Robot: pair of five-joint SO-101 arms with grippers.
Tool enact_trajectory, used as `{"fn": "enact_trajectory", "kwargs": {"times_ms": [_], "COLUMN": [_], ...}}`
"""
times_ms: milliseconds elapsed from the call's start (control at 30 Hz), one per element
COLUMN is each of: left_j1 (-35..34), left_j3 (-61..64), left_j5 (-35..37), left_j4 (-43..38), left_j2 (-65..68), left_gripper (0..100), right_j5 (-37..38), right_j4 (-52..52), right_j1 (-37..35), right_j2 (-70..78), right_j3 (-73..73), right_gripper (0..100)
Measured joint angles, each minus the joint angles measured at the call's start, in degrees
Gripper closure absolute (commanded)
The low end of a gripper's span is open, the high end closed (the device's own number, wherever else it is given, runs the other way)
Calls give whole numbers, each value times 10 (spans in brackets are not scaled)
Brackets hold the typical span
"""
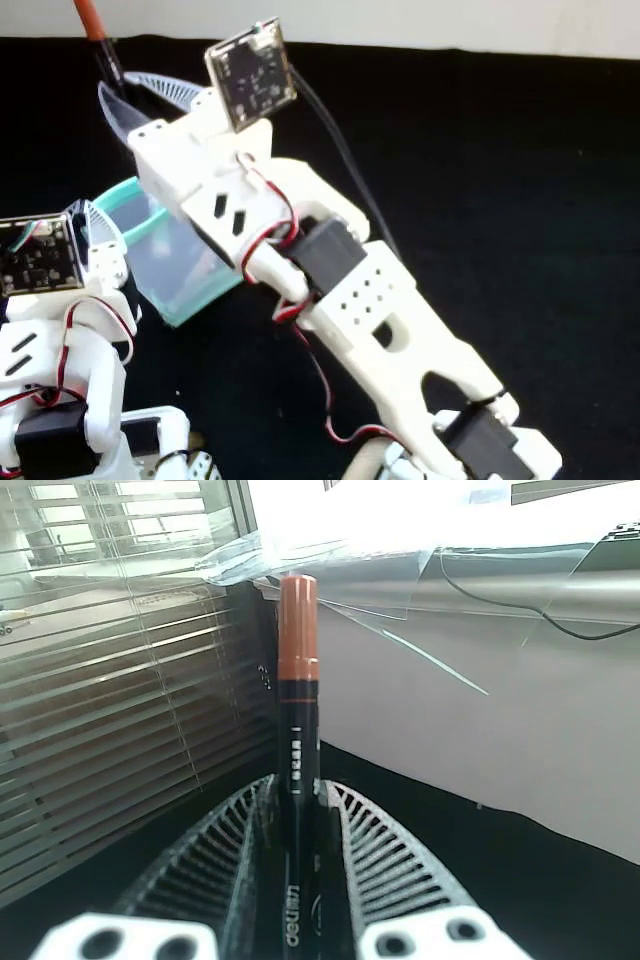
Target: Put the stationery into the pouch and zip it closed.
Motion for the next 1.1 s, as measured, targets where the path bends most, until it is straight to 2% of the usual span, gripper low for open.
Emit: {"fn": "enact_trajectory", "kwargs": {"times_ms": [433,600,967,1100], "left_j1": [4,4,8,-12], "left_j3": [0,0,0,0], "left_j5": [-2,-2,-2,-2], "left_j4": [0,-10,-11,-11], "left_j2": [2,2,4,4], "left_gripper": [992,992,992,992], "right_j5": [0,0,-1,-1], "right_j4": [-27,-29,-32,-31], "right_j1": [-11,-11,-11,-11], "right_j2": [99,94,-49,-99], "right_j3": [-27,15,197,250], "right_gripper": [992,992,990,975]}}
